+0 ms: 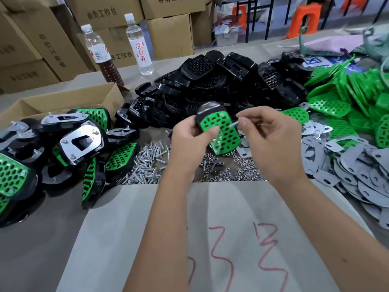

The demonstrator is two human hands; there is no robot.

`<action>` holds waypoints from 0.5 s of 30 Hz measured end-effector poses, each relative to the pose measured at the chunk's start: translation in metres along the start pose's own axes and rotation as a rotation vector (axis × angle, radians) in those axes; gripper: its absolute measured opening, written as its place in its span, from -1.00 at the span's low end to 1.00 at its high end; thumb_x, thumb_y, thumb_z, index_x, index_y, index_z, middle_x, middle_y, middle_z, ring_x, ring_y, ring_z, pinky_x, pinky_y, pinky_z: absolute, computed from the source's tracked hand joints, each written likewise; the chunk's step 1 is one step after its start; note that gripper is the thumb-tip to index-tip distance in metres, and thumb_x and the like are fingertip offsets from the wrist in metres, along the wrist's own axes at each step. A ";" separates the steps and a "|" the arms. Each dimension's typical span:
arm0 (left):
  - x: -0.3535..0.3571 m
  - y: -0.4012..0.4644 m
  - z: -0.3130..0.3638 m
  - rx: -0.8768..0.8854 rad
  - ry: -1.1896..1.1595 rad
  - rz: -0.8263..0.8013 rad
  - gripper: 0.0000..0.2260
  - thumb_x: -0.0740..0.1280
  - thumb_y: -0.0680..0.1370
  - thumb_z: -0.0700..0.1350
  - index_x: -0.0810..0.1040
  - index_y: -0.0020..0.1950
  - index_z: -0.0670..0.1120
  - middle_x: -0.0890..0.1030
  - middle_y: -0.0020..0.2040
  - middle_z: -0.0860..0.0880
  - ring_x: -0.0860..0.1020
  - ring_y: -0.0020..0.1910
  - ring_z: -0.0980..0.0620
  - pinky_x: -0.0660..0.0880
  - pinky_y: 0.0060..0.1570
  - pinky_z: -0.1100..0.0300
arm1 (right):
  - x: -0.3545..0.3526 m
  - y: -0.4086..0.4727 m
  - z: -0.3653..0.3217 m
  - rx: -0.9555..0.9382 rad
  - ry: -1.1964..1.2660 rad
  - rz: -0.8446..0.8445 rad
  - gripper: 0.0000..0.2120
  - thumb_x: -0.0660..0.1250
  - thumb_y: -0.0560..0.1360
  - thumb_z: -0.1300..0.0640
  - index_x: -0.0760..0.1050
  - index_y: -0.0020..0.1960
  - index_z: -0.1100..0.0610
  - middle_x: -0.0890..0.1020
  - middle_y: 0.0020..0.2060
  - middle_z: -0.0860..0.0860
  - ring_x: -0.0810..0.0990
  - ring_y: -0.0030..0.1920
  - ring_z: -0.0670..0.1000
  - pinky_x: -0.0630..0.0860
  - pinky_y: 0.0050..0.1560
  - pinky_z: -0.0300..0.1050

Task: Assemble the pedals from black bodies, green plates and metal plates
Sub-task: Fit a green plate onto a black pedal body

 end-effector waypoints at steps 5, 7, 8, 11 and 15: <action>0.033 -0.008 -0.001 0.054 0.071 -0.115 -0.72 0.44 0.49 -0.36 0.68 0.14 -0.10 0.75 0.03 -0.20 0.71 0.10 -0.23 0.64 0.16 -0.22 | 0.001 -0.001 0.001 -0.001 -0.094 0.004 -0.94 0.47 0.53 0.27 0.67 -0.06 0.13 0.71 -0.20 -0.09 0.69 -0.18 -0.06 0.66 -0.06 -0.05; 0.036 -0.009 0.001 0.083 0.075 -0.101 -0.71 0.45 0.49 -0.37 0.66 0.18 -0.15 0.74 0.04 -0.21 0.69 0.12 -0.25 0.62 0.19 -0.24 | 0.001 -0.001 0.000 -0.009 -0.121 0.003 -0.94 0.47 0.53 0.27 0.67 -0.07 0.13 0.71 -0.21 -0.09 0.69 -0.19 -0.04 0.66 -0.07 -0.01; 0.036 -0.009 0.003 0.098 0.082 -0.090 -0.70 0.46 0.50 -0.38 0.66 0.19 -0.15 0.74 0.05 -0.19 0.70 0.12 -0.23 0.62 0.19 -0.22 | 0.001 0.000 -0.001 -0.021 -0.132 -0.002 -0.94 0.46 0.53 0.27 0.67 -0.08 0.13 0.71 -0.22 -0.08 0.69 -0.19 -0.05 0.66 -0.08 -0.01; 0.034 -0.010 0.006 0.139 0.141 -0.073 -0.72 0.49 0.50 -0.36 0.66 0.18 -0.13 0.75 0.02 -0.11 0.72 0.08 -0.13 0.64 0.15 -0.15 | 0.003 0.000 -0.008 -0.073 -0.171 -0.040 -0.93 0.45 0.53 0.29 0.67 -0.09 0.16 0.70 -0.25 -0.08 0.68 -0.22 -0.08 0.64 -0.12 -0.07; 0.034 -0.009 0.006 0.154 0.226 -0.087 -0.67 0.48 0.49 -0.39 0.63 0.20 -0.13 0.74 0.00 -0.07 0.71 0.05 -0.08 0.64 0.11 -0.18 | 0.005 0.002 -0.019 -0.194 -0.329 -0.114 -0.94 0.45 0.52 0.31 0.66 -0.09 0.19 0.67 -0.26 -0.03 0.62 -0.23 -0.04 0.57 -0.15 -0.05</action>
Point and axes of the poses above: each hand's wrist, its own y-axis towards the middle knuckle, its own x-axis out of the palm, z = x × y, the point moved 9 cm from there along y, towards the middle knuckle
